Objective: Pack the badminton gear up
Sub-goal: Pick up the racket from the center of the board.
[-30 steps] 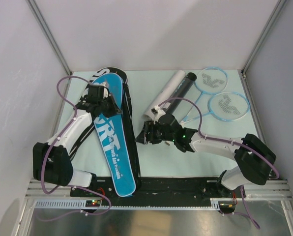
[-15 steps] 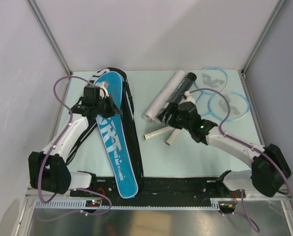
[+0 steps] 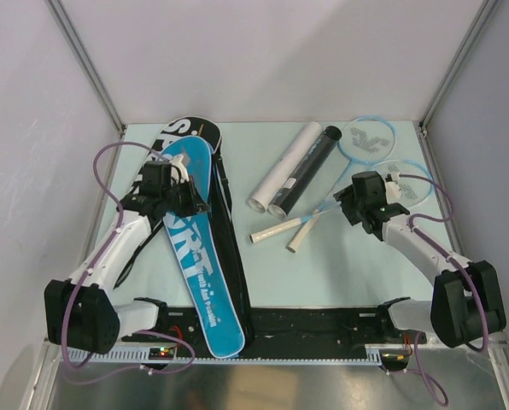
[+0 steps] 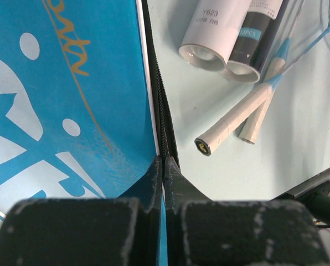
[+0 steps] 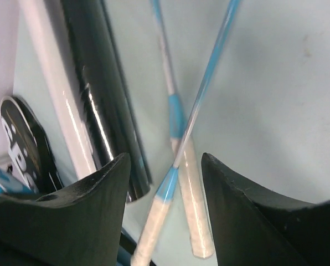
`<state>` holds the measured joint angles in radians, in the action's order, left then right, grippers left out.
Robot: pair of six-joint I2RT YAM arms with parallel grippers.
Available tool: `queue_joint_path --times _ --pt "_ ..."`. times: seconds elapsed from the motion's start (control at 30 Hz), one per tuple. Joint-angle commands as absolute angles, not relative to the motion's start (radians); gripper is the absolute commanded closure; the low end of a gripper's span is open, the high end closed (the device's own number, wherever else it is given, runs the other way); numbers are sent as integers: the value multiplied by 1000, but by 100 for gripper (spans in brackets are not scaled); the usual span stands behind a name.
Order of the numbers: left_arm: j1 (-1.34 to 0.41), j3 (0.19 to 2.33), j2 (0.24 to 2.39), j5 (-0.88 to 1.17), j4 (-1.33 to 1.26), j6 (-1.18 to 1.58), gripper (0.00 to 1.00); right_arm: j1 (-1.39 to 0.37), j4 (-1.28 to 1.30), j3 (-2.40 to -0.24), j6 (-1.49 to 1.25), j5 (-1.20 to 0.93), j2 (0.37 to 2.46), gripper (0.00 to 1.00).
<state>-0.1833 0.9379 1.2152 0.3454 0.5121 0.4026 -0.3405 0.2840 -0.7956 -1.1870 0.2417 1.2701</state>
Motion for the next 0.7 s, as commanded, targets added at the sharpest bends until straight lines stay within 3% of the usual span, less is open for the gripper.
queue_joint_path --times 0.0,0.67 --pt "-179 914 1160 384 509 340 100 -267 206 -787 -1254 245 1314 41" --pt "-180 906 1172 387 507 328 100 -184 55 -787 -1347 214 1587 45"
